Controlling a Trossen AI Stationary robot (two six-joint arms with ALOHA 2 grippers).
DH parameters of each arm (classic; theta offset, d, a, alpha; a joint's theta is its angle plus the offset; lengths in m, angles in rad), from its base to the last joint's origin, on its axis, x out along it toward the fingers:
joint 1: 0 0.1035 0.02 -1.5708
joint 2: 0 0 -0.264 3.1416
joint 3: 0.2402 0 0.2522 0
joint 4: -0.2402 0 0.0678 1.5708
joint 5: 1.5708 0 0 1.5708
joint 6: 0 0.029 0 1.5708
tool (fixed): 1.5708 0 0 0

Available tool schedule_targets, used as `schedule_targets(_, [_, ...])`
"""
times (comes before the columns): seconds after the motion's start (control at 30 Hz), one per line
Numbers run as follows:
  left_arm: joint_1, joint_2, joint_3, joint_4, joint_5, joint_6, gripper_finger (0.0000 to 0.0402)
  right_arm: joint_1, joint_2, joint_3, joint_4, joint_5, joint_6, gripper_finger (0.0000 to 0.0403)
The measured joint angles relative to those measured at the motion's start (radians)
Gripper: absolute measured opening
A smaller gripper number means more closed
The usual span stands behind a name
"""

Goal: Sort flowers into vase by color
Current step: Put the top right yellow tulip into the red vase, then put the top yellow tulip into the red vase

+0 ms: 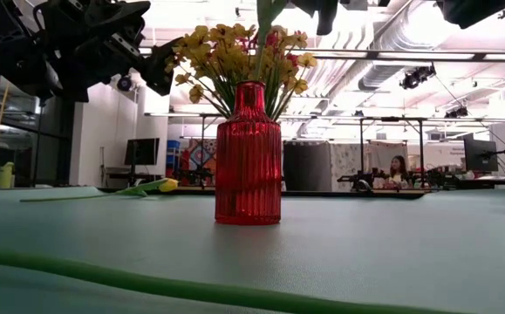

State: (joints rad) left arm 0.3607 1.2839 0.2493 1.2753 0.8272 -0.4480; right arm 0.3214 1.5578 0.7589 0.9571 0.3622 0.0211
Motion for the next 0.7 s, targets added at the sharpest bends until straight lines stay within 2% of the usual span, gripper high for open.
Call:
schedule_targets(0.17, [0.0, 0.0, 0.0, 0.0, 0.0, 0.0, 0.0278, 0.004, -0.011, 0.0, -0.099, 0.025, 0.005, 0.0246])
schedule_targets(0.3, [0.0, 0.0, 0.0, -0.003, 0.0, -0.001, 0.0278, 0.004, -0.039, 0.0, -0.178, 0.08, 0.005, 0.0248])
schedule_targets(0.47, [0.0, 0.0, 0.0, -0.016, 0.0, -0.001, 0.0278, 0.011, -0.085, 0.0, -0.29, 0.089, 0.01, 0.0248])
schedule_targets(0.7, [0.0, 0.0, 0.0, -0.024, -0.001, 0.013, 0.0278, 0.033, -0.181, 0.0, -0.542, 0.089, 0.139, 0.0248])
